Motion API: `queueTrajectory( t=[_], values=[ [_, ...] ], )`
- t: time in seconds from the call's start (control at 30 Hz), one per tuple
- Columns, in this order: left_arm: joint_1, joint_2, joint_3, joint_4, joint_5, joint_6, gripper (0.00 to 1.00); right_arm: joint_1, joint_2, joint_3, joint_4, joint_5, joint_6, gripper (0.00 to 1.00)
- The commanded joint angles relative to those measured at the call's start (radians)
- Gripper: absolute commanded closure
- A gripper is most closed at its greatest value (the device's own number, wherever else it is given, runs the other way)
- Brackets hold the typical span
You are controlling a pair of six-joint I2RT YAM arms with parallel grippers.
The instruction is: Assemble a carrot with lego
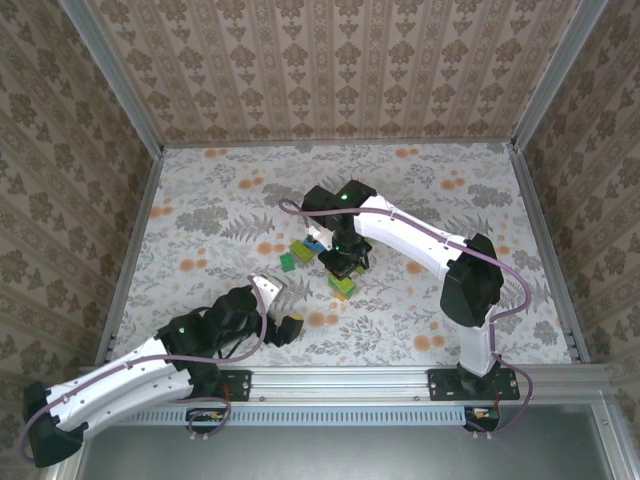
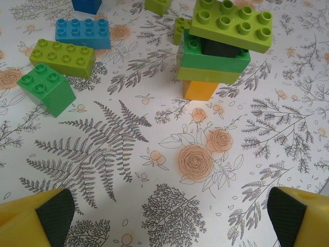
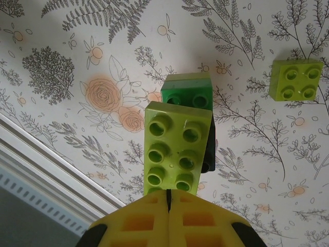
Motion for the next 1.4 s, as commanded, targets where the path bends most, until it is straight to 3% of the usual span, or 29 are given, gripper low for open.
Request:
queueTrajectory(
  t=[0.0,0.9,1.37],
  values=[
    [-0.006,0.0,-0.003,0.007,-0.007,0.021,0.0,-0.004,-0.011,-0.015,-0.025,0.01,0.0,1.0],
    [-0.007,-0.001,-0.004,0.007,-0.008,0.021,0.0,0.004,0.029,-0.019,0.008,-0.031,-0.002,1.0],
    [-0.008,-0.001,-0.004,0.007,-0.004,0.021,0.0,0.003,0.043,-0.024,-0.008,0.03,0.001,1.0]
  ],
)
